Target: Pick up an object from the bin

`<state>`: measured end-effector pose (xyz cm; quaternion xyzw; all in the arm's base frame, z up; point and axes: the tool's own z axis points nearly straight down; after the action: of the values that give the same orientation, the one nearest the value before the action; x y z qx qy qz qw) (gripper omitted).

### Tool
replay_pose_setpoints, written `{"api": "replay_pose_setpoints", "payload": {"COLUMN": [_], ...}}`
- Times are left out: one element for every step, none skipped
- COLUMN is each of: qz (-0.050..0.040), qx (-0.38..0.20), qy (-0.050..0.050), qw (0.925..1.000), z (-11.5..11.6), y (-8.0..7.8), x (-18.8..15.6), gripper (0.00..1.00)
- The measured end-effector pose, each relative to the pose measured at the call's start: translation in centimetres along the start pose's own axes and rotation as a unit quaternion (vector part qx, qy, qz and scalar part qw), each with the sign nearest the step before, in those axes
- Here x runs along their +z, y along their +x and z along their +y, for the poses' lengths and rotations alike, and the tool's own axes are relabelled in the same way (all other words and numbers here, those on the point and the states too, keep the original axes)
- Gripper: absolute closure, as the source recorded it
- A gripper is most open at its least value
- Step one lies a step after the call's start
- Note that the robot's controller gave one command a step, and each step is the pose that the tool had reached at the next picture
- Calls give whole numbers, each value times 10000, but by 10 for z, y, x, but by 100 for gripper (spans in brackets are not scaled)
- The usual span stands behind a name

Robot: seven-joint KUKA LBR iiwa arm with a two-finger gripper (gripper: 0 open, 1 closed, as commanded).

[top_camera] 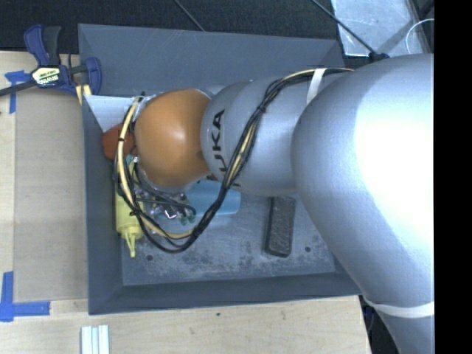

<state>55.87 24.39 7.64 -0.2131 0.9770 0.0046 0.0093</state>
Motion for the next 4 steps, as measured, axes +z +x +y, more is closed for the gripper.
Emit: {"api": "replay_pose_setpoints", "payload": {"qz": [65, 75, 66, 20], "qx": [-921, -2420, -4488, -5596], "qy": [13, -23, 7, -34], "qw": [9957, 9702, 8936, 8288], "z": [-14, 0, -14, -18], "y": [-31, -1, -25, -34], "x": [-70, -22, 6, 7], "gripper": [0, 0, 0, 100]}}
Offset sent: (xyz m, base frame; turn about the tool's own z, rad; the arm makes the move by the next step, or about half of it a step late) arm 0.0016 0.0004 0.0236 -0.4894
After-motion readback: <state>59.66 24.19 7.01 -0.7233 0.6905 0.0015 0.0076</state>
